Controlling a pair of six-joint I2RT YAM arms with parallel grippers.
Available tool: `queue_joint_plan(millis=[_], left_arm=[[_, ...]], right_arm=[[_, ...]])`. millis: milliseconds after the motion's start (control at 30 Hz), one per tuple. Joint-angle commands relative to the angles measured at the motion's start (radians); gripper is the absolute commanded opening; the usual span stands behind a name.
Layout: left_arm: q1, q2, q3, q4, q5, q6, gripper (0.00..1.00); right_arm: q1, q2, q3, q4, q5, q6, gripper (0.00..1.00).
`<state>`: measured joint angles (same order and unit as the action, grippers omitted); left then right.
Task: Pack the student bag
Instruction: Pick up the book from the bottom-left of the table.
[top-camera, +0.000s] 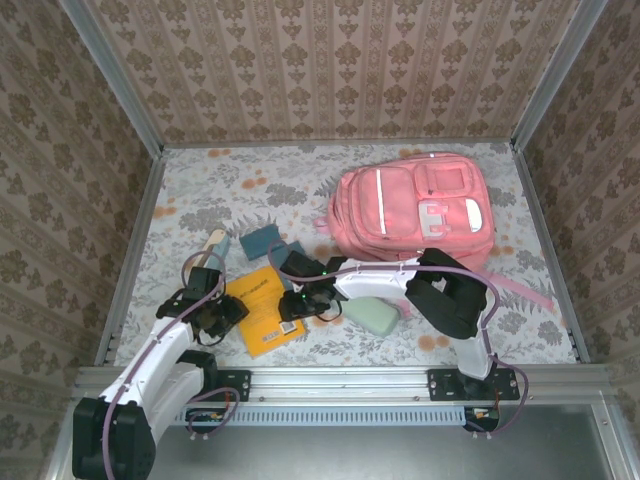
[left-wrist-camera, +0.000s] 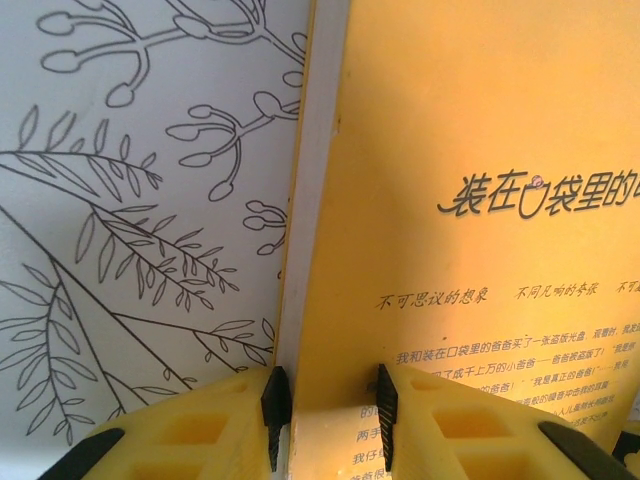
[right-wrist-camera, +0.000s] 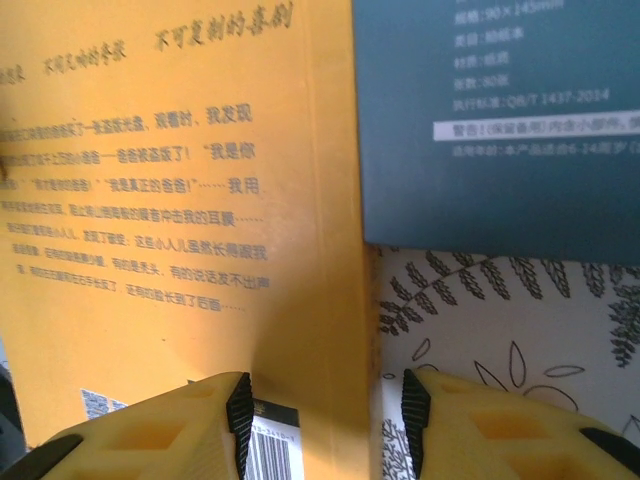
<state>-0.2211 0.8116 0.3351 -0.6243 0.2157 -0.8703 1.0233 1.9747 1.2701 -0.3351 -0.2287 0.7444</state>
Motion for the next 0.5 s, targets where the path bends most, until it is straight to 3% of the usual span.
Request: queue_joint_plan(millis=[0,467], left_arm=[[-0.005,0.0,-0.024,-0.011,0.038,0.019,0.33],[-0.007,-0.083,-0.07,0.011,0.088,-0.02,0.33]], right_arm=[[0.003,0.056,0.006,0.065,-0.067,0.036,0.47],[0.001,0.018,0.01,0.509,-0.344,0.234,0.4]])
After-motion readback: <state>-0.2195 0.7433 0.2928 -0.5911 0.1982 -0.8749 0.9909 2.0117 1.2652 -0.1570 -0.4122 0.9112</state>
